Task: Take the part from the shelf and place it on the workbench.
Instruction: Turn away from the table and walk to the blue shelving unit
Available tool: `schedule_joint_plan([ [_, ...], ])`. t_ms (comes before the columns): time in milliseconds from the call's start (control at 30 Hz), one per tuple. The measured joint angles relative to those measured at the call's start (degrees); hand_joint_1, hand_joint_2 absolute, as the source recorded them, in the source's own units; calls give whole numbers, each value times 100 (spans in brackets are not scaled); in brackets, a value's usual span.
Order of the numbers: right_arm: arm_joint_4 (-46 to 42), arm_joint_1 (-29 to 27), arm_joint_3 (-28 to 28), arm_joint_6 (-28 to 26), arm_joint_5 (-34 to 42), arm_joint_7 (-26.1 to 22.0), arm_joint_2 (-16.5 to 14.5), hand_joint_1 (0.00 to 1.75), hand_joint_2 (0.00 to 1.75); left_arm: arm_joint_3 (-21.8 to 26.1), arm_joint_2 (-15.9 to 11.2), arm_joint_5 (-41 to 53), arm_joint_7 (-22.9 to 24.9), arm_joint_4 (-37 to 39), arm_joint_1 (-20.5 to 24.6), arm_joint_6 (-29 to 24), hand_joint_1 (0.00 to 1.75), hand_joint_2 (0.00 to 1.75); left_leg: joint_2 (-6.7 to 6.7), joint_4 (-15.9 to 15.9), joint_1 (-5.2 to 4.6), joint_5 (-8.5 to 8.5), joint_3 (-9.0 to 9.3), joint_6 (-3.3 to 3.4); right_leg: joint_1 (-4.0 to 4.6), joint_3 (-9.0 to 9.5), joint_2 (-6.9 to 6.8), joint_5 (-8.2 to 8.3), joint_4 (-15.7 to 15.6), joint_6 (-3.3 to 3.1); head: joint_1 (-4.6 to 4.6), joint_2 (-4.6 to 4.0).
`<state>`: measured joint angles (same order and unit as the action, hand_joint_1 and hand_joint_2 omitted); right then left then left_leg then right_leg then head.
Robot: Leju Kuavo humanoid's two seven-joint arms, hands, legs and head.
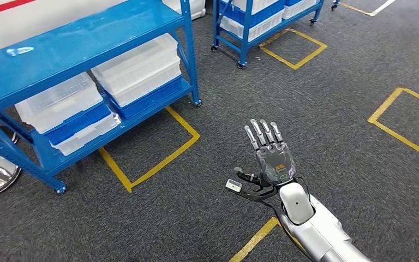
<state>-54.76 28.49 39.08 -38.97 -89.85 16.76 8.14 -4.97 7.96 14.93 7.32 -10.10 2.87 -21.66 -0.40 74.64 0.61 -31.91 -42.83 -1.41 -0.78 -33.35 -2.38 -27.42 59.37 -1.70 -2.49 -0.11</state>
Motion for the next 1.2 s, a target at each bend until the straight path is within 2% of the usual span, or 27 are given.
schedule_joint_plan([
  [33, -1, -1, 0, 0, 0, 0, 1, 0, 0, 1, 0, 0, 0, 0, -6, 0, 0, 0, 16, -116, -1, 109, 71, 8, 7, 10, -82, -11, 0, -1, -1, 0],
  [67, -1, 1, -1, 0, 0, 0, 1, 0, 0, 1, 0, 0, 1, 0, -11, 0, 0, 0, 59, -449, -7, 296, 255, 30, 14, 28, -160, -24, 0, 3, -1, 0],
  [133, -1, 9, -3, 0, 0, 0, 2, 0, 0, 1, 0, 0, -2, 0, -3, 0, 0, 0, 313, -1262, -63, 597, 695, 112, 36, 69, -303, -58, 1, 28, -2, 0],
  [200, -1, 17, -9, 0, 0, -3, 8, 0, 0, 3, 0, 0, -4, 0, 15, 0, 0, 0, 458, -1631, -126, 672, 873, 190, 58, 91, -427, -83, 1, 72, -3, 0],
  [267, -5, 25, -15, 0, 0, -9, 8, 0, 0, 5, 1, 0, 0, 0, 7, -1, 0, 0, 325, -1673, -122, 699, 874, 242, 63, 114, -517, -101, -9, 128, -4, 0],
  [300, -9, 31, -20, 0, 0, -12, 7, 0, 0, 7, 2, 0, 3, 0, -5, -2, 0, 0, 255, -1707, -102, 722, 885, 267, 55, 115, -446, -136, 17, 156, -5, 0],
  [333, -13, 38, -26, 0, 0, -13, 9, 0, 0, 8, 2, 0, 6, 0, -11, -3, 0, 0, 190, -1740, -79, 747, 898, 297, 43, 78, -299, -218, 117, 183, -5, 0],
  [400, -14, 32, -37, 0, 0, -14, 24, 0, 0, 9, 6, 0, 7, 0, 3, -4, 0, 0, 69, -1776, -51, 778, 909, 335, 13, -168, 74, -526, 658, 216, -9, 0],
  [467, -5, 0, -39, 0, 0, -16, 40, 0, 0, 9, 18, 0, 6, 0, 22, 0, 0, 0, -84, -1766, -46, 780, 902, 345, -2, -534, 213, -801, 1380, 241, -13, 0],
  [500, 0, -15, -40, 0, 0, -16, 46, 0, 0, 10, 22, 0, 7, 0, 20, 2, 0, 0, -173, -1754, -42, 777, 900, 342, -9, -643, 226, -799, 1556, 254, -12, 0],
  [533, 4, -21, -40, 0, 0, -16, 49, 0, 0, 10, 26, 0, 9, 0, 15, 2, 0, 0, -263, -1736, -35, 771, 899, 333, -20, -650, 234, -682, 1511, 266, -12, 0],
  [567, 5, -20, -41, 1, 0, -16, 50, 0, 0, 11, 26, 0, 11, 0, 11, 1, 0, 0, -350, -1709, -25, 759, 899, 315, -38, -551, 258, -475, 1249, 277, -11, 0],
  [633, 7, -15, -44, 1, 0, -16, 51, 0, 0, 11, 26, 0, 13, 0, 15, -2, 0, 0, -517, -1619, -8, 718, 861, 252, -99, -248, 529, -124, 521, 308, -13, 0],
  [700, 13, -22, -46, 1, 0, -17, 56, 0, 0, 11, 26, -1, 14, 0, 23, -5, 0, 0, -667, -1552, 1, 703, 781, 176, -127, -109, 766, -41, 182, 302, -11, 0],
  [733, 14, -25, -47, 1, 0, -22, 58, 0, 0, 11, 26, -1, 15, 0, 19, -7, 0, 0, -739, -1546, 9, 716, 746, 140, -115, -109, 776, -55, 180, 277, -9, 0],
  [767, 13, -23, -48, 0, 0, -26, 60, 0, 0, 11, 26, -1, 17, 0, 7, -9, 0, 0, -805, -1557, 20, 732, 722, 107, -109, -110, 694, -45, 180, 237, -8, 0],
  [800, 11, -14, -48, 0, 0, -29, 60, 0, 0, 11, 26, 0, 19, 0, -9, -13, 0, 0, -761, -1540, 23, 728, 702, 76, -103, -99, 620, -35, 163, 196, -9, 0],
  [867, 9, 7, -49, 0, 0, -34, 61, 0, 0, 11, 27, 3, 20, 0, -16, -22, 0, 0, -434, -1270, 8, 567, 569, 24, -100, -67, 457, -20, 122, 111, 4, 0],
  [900, 10, 8, -49, 0, 0, -39, 64, 0, 0, 11, 28, 5, 19, 0, -5, -27, 0, 0, -213, -965, 2, 404, 428, 6, -83, -56, 366, -23, 112, 79, 12, 0],
  [933, 11, 5, -50, 0, 0, -45, 69, 0, 0, 11, 28, 9, 16, 0, 10, -30, 0, 0, -79, -585, 3, 220, 242, -9, -64, -52, 273, -31, 109, 55, 18, 0],
  [967, 13, 0, -50, 0, 0, -53, 73, 0, 0, 11, 28, 12, 14, 0, 21, -32, 0, 0, -19, -214, 8, 73, 60, -18, -47, -50, 176, -39, 109, 43, 18, 0],
  [1000, 14, -2, -51, 0, 0, -58, 76, 0, 0, 11, 28, 14, 13, 0, 21, -32, 0, 0, 1, 17, 10, 20, -55, -19, -35, -46, 84, -48, 109, 34, 19, 0],
  [1033, 14, -2, -51, 0, 0, -63, 76, 0, 0, 11, 28, 15, 11, 0, 14, -32, 0, 0, 10, 34, 9, 78, -60, -11, -24, -36, -4, -59, 109, 30, 19, 0],
  [1067, 14, 1, -53, 0, 0, -67, 76, 0, 0, 11, 28, 15, 12, 0, 7, -32, 0, 0, 27, -175, 6, 233, 55, 10, -13, -18, -88, -73, 109, 29, 19, 0],
  [1100, 14, 6, -60, 0, 0, -70, 76, 0, 0, 11, 28, 15, 12, 0, 4, -33, 0, 0, 94, -567, -9, 442, 268, 51, 0, 8, -167, -91, 109, 31, 19, 0],
  [1133, 13, 13, -68, 0, 0, -73, 76, 0, 0, 11, 28, 15, 13, 0, 8, -34, 0, 0, 228, -976, -43, 588, 490, 107, 14, 36, -242, -109, 105, 39, 18, 0],
  [1200, 13, 28, -85, 0, 0, -81, 76, 0, 0, 12, 27, 16, 12, 0, 22, -39, 0, 0, 423, -1488, -117, 719, 755, 207, 37, 77, -376, -136, 93, 73, 18, 0],
])
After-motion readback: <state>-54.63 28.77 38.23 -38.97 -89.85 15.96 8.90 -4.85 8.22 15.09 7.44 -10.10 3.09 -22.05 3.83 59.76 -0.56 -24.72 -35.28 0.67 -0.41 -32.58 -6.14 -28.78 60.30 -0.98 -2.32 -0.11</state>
